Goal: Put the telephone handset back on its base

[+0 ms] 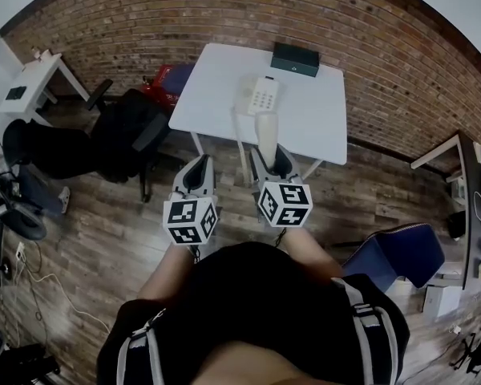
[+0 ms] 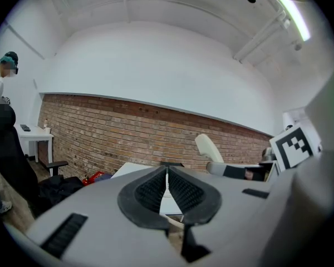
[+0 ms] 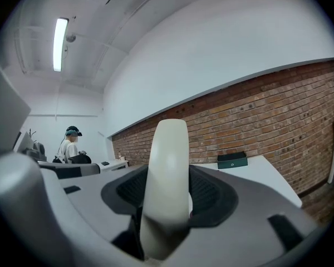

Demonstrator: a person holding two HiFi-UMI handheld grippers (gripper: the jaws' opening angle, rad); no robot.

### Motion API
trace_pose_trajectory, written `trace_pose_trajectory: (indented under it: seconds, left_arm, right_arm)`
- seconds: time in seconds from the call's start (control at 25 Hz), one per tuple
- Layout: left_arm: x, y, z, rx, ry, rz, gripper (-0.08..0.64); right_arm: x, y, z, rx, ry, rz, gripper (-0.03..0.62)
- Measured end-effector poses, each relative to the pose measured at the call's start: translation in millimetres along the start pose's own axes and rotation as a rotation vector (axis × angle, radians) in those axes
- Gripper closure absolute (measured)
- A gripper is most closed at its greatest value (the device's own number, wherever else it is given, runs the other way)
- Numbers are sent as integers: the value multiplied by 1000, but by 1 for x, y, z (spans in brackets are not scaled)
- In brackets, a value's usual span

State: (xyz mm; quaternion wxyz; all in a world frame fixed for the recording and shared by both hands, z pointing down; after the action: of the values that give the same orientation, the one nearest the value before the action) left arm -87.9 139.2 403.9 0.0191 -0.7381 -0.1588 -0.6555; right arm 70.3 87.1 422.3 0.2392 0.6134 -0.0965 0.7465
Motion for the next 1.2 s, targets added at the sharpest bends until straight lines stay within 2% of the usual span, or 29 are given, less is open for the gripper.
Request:
trace_pose_trajectory:
  seconds: [0.36,0.6,0.88,1.2]
  left_arm:
    - [18,-11,-30,36,-7,-21,548]
    - [20,-9,-45,38,-6,-27,548]
    - [12,20,-55,42,15,-18,548]
    - [3,77,-69,30,32,-22,548]
  right_arm:
    - [15,6,-21,65,-16,12,390]
    - [14,15,-26,72,-16,17,390]
    - [8,47,-13,74,-13,24,390]
    - [-2,102,15,66,4,23,390]
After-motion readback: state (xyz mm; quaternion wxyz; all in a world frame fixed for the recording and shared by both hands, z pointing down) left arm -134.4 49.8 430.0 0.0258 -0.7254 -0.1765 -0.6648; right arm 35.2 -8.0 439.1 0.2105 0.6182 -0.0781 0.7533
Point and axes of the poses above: the fingertips, and each gripper's own axes: y forward along the fingers, z to its right, x out of its underside, the point moved 4 cm from there along -y, backward along the fingers, and after that the axes turned 1 degree about y, right-handed, at the moved point
